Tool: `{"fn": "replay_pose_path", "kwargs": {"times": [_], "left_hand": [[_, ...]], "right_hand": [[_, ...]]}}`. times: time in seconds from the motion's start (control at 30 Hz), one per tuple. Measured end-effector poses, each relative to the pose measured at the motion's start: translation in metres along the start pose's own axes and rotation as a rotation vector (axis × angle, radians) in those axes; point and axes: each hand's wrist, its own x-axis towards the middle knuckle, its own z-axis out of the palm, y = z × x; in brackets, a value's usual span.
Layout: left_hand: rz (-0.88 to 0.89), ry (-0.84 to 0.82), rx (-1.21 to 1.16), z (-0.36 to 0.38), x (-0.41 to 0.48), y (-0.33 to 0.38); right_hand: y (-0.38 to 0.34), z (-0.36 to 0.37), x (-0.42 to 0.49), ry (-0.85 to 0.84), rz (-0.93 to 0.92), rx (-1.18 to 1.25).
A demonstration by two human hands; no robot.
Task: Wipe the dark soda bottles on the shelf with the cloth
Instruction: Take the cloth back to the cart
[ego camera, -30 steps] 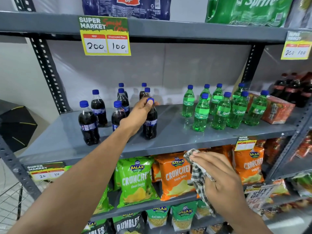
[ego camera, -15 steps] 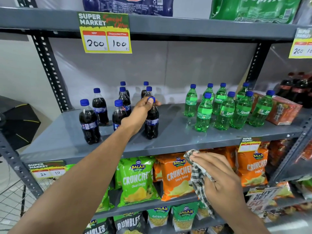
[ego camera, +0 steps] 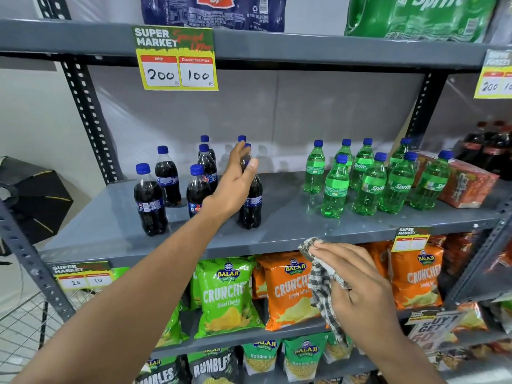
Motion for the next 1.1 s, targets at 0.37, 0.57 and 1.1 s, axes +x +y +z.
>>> {"fn": "replay_pose_path", "kwargs": {"times": [0.37, 0.57, 1.1], "left_hand": [[0.011, -0.250, -0.153, 0.025, -0.106, 0.043], [-0.200, -0.207, -0.299, -0.001, -0.145, 0.026], [-0.552, -0.032, 0.003, -0.149, -0.320, -0.006]], "right_hand": [[-0.025, 0.000, 0.044, 0.066, 0.109, 0.316], [-0.047, 0.026, 0.041, -0.163, 0.139, 0.468], [-0.114, 0.123, 0.014, -0.770, 0.102, 0.757]]}}
